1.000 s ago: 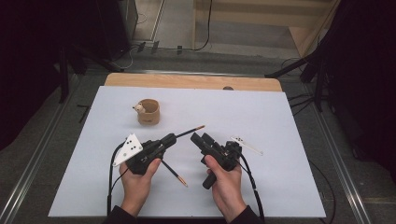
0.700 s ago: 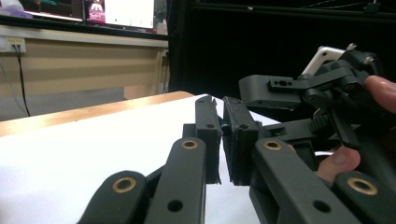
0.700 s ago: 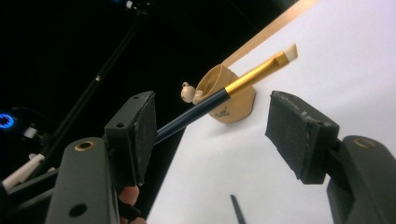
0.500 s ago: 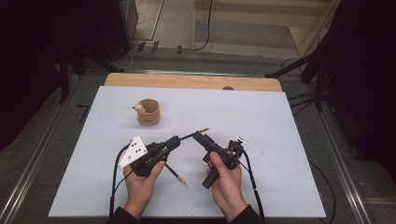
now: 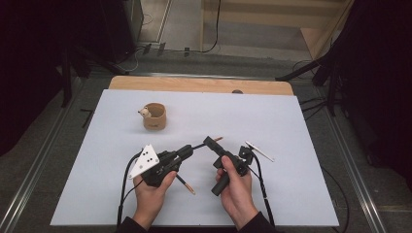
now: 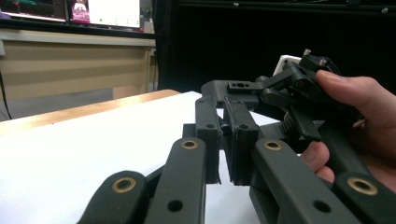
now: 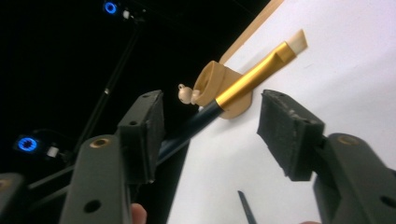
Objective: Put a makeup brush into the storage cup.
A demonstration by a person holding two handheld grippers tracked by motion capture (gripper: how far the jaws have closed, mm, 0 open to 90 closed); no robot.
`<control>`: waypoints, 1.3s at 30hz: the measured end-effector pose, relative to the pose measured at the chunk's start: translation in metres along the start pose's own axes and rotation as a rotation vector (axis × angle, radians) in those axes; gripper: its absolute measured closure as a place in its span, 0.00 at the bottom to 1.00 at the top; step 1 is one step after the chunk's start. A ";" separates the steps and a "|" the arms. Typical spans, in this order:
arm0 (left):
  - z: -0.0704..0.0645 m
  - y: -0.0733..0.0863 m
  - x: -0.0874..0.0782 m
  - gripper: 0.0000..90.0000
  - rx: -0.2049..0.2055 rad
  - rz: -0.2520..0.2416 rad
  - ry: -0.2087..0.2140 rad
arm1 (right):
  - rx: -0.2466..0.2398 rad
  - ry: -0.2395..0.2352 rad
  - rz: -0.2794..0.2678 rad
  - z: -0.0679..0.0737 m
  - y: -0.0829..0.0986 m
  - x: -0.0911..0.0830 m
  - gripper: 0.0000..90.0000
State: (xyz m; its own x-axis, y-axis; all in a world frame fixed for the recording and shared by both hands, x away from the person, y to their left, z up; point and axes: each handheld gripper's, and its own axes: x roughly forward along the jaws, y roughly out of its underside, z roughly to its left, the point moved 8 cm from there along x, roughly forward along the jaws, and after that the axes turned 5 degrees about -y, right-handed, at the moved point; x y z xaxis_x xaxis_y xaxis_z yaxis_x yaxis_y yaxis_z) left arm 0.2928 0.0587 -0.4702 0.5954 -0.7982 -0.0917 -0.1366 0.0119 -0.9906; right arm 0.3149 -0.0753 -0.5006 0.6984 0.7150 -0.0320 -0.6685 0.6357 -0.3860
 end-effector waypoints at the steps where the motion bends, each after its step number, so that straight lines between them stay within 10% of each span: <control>1: -0.001 0.001 0.000 0.95 0.000 0.001 0.000 | 0.009 -0.008 -0.004 0.000 -0.001 0.000 0.50; 13: -0.006 0.005 0.004 0.95 0.003 0.005 0.023 | 0.070 -0.034 0.021 -0.001 -0.002 -0.004 0.68; 16: -0.007 0.012 0.007 0.93 -0.019 0.057 0.045 | 0.093 -0.057 0.007 0.000 -0.004 -0.007 0.86; 23: -0.010 0.019 0.013 0.51 -0.070 0.144 0.074 | -0.102 -0.038 0.004 0.010 -0.009 -0.013 0.94; 39: -0.003 0.023 0.013 0.51 -0.054 0.219 0.023 | -0.381 0.005 0.043 0.028 -0.007 -0.011 0.94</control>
State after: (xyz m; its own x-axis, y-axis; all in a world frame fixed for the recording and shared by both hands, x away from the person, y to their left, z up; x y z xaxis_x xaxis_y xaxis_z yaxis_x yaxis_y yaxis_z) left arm 0.2949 0.0470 -0.4935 0.5285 -0.7936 -0.3015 -0.3038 0.1548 -0.9401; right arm 0.3044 -0.0798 -0.4722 0.6738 0.7365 -0.0602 -0.5548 0.4504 -0.6995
